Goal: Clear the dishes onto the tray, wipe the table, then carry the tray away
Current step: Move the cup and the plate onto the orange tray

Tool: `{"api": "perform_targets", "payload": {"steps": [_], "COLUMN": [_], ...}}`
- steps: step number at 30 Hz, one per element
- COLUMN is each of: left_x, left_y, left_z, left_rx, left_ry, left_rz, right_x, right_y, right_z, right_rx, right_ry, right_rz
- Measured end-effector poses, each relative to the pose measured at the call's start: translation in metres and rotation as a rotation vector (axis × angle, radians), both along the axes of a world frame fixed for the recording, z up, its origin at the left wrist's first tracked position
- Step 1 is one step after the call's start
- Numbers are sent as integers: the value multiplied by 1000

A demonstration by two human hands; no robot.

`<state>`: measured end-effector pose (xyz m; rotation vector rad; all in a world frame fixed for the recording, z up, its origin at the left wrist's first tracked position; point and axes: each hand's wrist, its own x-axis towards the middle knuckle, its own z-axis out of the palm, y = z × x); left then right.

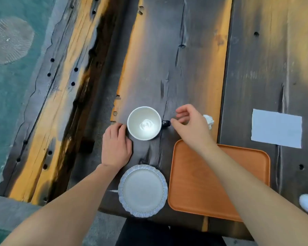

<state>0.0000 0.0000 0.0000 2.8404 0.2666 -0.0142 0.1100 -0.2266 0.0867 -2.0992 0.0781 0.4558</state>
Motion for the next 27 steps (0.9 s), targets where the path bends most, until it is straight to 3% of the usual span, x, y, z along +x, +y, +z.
{"api": "perform_targets", "payload": {"steps": [11, 27], "left_x": [1, 0], "left_y": [4, 2], "left_z": [0, -1], "left_rx": [31, 17], "left_ry": [60, 43], "left_rz": [3, 20], "right_x": [11, -3], "right_y": [33, 16], "right_z": [-8, -5], "right_rx": [-115, -241], "right_ry": [106, 155], "right_rz": [210, -13]}}
